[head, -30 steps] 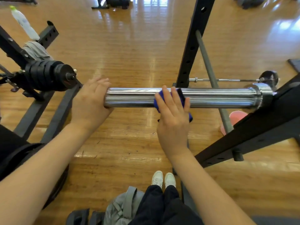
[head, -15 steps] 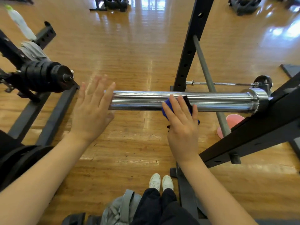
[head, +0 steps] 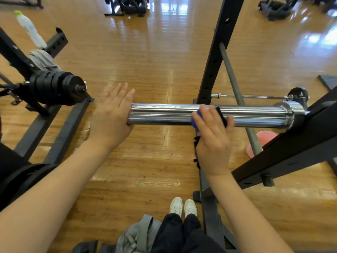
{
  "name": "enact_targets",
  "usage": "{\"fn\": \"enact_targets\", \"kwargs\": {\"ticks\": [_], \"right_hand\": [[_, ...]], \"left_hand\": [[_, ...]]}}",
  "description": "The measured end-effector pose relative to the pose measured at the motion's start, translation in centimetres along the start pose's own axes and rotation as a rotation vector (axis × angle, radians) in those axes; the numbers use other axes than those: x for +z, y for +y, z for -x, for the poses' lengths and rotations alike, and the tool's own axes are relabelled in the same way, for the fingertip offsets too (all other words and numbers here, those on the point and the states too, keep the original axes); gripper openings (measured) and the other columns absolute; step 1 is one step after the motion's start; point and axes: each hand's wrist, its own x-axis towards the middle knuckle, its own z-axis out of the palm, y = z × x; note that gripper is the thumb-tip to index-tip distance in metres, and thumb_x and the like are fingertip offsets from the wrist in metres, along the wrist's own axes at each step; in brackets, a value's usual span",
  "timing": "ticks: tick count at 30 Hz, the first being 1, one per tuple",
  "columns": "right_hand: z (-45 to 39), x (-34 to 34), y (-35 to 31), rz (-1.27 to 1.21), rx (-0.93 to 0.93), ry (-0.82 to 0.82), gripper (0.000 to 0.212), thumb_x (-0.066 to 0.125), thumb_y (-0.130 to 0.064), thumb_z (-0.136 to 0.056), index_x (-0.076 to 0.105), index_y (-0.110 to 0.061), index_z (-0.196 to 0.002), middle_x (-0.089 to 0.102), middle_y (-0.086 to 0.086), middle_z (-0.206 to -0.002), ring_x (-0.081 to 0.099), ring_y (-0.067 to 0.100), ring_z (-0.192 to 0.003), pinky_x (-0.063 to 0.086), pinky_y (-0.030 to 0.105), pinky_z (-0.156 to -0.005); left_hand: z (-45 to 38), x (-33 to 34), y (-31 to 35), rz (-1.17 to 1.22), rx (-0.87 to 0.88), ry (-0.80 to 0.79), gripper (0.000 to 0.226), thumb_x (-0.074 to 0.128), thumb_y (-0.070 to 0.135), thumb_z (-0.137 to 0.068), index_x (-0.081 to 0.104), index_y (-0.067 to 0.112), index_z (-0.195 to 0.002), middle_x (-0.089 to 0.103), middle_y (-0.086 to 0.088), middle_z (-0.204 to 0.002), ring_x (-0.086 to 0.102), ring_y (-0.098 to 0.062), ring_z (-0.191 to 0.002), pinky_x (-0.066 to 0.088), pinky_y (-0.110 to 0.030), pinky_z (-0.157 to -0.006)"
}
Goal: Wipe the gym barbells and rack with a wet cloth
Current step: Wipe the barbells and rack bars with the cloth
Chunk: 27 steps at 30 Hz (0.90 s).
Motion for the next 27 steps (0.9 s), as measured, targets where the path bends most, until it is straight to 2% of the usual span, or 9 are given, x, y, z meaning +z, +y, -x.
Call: {"fn": "enact_targets", "kwargs": {"ticks": [3, 6, 9, 11, 14, 17, 19, 23, 27], "right_hand": [[-0.9, -0.6, 0.9, 0.047, 0.180, 0.053, 0.044, 0.046, 0.011, -0.080, 0.064, -0.005, -0.117, 0.059, 0.013, -0.127, 0.047, 0.028, -0.126, 0.002, 0.041, -0.117], [-1.7, 0.6, -1.2, 0.018, 0.299, 0.072, 0.043, 0.044, 0.011, -0.080, 0.064, -0.002, -0.116, 0.059, 0.016, -0.127, 0.045, 0.032, -0.128, 0.003, 0.037, -0.117], [-0.7, 1.5, -2.8, -0.030, 0.099, -0.010, 0.044, 0.043, 0.011, -0.084, 0.060, -0.002, -0.122, 0.056, 0.017, -0.130, 0.041, 0.030, -0.129, 0.015, 0.041, -0.116], [0.1, 1.3, -1.8, -0.055, -0.029, -0.039, 0.045, 0.047, 0.011, -0.086, 0.054, -0.007, -0.126, 0.051, 0.013, -0.133, 0.040, 0.027, -0.129, 0.019, 0.039, -0.115], [0.5, 0.1, 0.6, -0.026, -0.005, 0.001, 0.049, 0.049, 0.013, -0.085, 0.049, -0.009, -0.129, 0.047, 0.011, -0.134, 0.038, 0.023, -0.131, 0.019, 0.037, -0.116], [0.2, -0.2, 0.4, -0.009, 0.209, 0.085, 0.048, 0.042, 0.015, -0.082, 0.056, -0.002, -0.125, 0.050, 0.016, -0.133, 0.037, 0.029, -0.131, 0.016, 0.040, -0.116], [-0.3, 0.6, -1.2, -0.014, 0.279, 0.103, 0.046, 0.042, 0.014, -0.081, 0.059, 0.000, -0.121, 0.054, 0.019, -0.131, 0.039, 0.032, -0.130, 0.015, 0.040, -0.116], [-0.3, 1.7, -3.2, -0.052, 0.103, -0.008, 0.044, 0.041, 0.011, -0.084, 0.059, -0.001, -0.122, 0.055, 0.017, -0.130, 0.040, 0.029, -0.129, 0.014, 0.038, -0.116], [0.9, 0.4, -0.8, -0.064, -0.028, -0.069, 0.043, 0.045, 0.009, -0.087, 0.054, -0.006, -0.126, 0.047, 0.009, -0.135, 0.038, 0.024, -0.132, 0.019, 0.039, -0.116]], "left_hand": [[-0.4, -0.4, 0.0, -0.009, -0.010, -0.096, 0.079, 0.078, 0.003, -0.063, 0.044, -0.009, -0.133, 0.046, -0.028, -0.136, 0.041, -0.042, -0.129, 0.026, -0.049, -0.109], [-1.0, -1.1, -0.1, -0.016, -0.020, -0.220, 0.084, 0.080, 0.005, -0.060, 0.043, -0.007, -0.135, 0.045, -0.026, -0.139, 0.039, -0.040, -0.132, 0.022, -0.046, -0.110], [-2.1, -2.1, 0.0, 0.004, -0.050, -0.400, 0.092, 0.076, 0.019, -0.071, 0.026, 0.007, -0.147, 0.027, -0.011, -0.153, 0.020, -0.025, -0.143, 0.010, -0.035, -0.115], [-3.1, -2.7, -0.1, 0.023, -0.062, -0.548, 0.096, 0.074, 0.025, -0.074, 0.017, 0.013, -0.150, 0.018, -0.003, -0.157, 0.011, -0.019, -0.145, 0.008, -0.032, -0.116], [-4.0, -3.2, -0.3, 0.070, -0.086, -0.669, 0.103, 0.075, 0.028, -0.072, 0.011, 0.016, -0.152, 0.014, -0.001, -0.158, 0.007, -0.016, -0.146, 0.013, -0.033, -0.115], [-3.9, -3.3, -0.2, 0.074, -0.089, -0.666, 0.105, 0.076, 0.028, -0.072, 0.008, 0.015, -0.152, 0.012, 0.000, -0.158, 0.005, -0.015, -0.146, 0.013, -0.033, -0.115], [-3.8, -3.4, 0.0, 0.068, -0.082, -0.636, 0.106, 0.076, 0.028, -0.072, 0.007, 0.014, -0.152, 0.011, 0.000, -0.158, 0.004, -0.016, -0.146, 0.012, -0.033, -0.115], [-3.7, -3.5, 0.0, 0.059, -0.064, -0.611, 0.108, 0.076, 0.029, -0.072, 0.005, 0.014, -0.151, 0.010, 0.000, -0.158, 0.003, -0.018, -0.146, 0.008, -0.032, -0.115], [-3.6, -3.6, -0.1, 0.060, -0.066, -0.602, 0.111, 0.077, 0.030, -0.071, 0.001, 0.013, -0.151, 0.005, -0.001, -0.159, -0.001, -0.019, -0.146, 0.004, -0.032, -0.116]]}}
